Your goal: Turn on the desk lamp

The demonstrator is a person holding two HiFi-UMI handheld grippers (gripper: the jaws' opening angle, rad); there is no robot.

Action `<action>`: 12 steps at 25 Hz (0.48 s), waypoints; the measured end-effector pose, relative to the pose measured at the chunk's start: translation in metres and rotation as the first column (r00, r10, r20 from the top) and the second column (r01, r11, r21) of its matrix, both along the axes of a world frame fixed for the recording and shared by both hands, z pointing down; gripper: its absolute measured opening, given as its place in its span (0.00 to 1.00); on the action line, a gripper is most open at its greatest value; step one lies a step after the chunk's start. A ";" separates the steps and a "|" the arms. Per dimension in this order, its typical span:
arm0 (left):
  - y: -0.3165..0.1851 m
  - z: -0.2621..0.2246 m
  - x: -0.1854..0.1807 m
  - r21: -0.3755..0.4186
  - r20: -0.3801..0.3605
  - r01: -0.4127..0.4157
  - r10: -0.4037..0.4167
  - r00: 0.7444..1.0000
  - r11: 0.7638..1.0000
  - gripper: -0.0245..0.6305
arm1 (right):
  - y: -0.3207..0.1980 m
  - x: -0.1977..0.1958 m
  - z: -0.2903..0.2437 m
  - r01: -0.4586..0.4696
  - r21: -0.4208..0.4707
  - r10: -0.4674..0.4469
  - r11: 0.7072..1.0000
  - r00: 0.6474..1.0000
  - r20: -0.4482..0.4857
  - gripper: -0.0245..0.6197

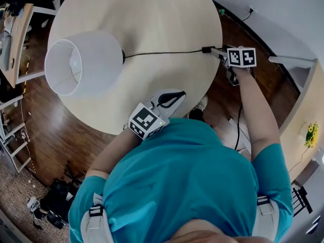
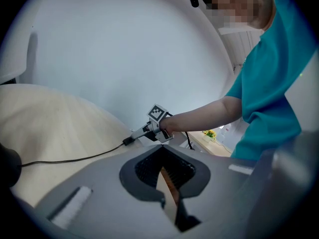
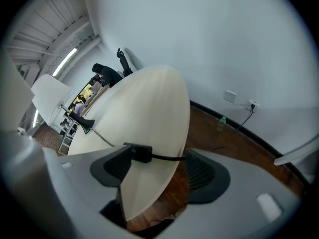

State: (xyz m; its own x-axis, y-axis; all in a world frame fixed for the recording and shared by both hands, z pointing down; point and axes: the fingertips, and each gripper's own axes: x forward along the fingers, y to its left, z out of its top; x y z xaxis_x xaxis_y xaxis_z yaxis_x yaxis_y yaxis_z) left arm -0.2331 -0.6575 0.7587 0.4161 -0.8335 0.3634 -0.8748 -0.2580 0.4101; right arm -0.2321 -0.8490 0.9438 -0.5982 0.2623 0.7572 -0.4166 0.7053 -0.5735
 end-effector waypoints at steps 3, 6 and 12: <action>0.003 0.004 0.001 0.004 -0.002 -0.004 0.004 1.000 1.000 0.07 | -0.002 0.001 0.003 -0.015 -0.002 0.015 1.000 1.000 -0.013 0.56; 0.004 0.005 0.002 0.004 -0.004 -0.004 0.004 1.000 1.000 0.07 | -0.004 0.001 0.003 -0.025 -0.004 0.025 1.000 1.000 -0.017 0.56; 0.011 0.015 -0.005 -0.002 -0.012 0.002 -0.002 1.000 1.000 0.07 | 0.000 0.001 0.022 -0.043 -0.039 0.042 0.998 0.998 -0.041 0.63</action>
State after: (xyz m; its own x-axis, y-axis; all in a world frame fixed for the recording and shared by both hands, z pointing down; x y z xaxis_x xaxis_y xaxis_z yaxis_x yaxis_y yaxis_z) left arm -0.2383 -0.6468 0.7735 0.4190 -0.8335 0.3601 -0.8703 -0.2556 0.4209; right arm -0.2308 -0.8491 0.9658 -0.5789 0.2676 0.7702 -0.4688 0.6636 -0.5830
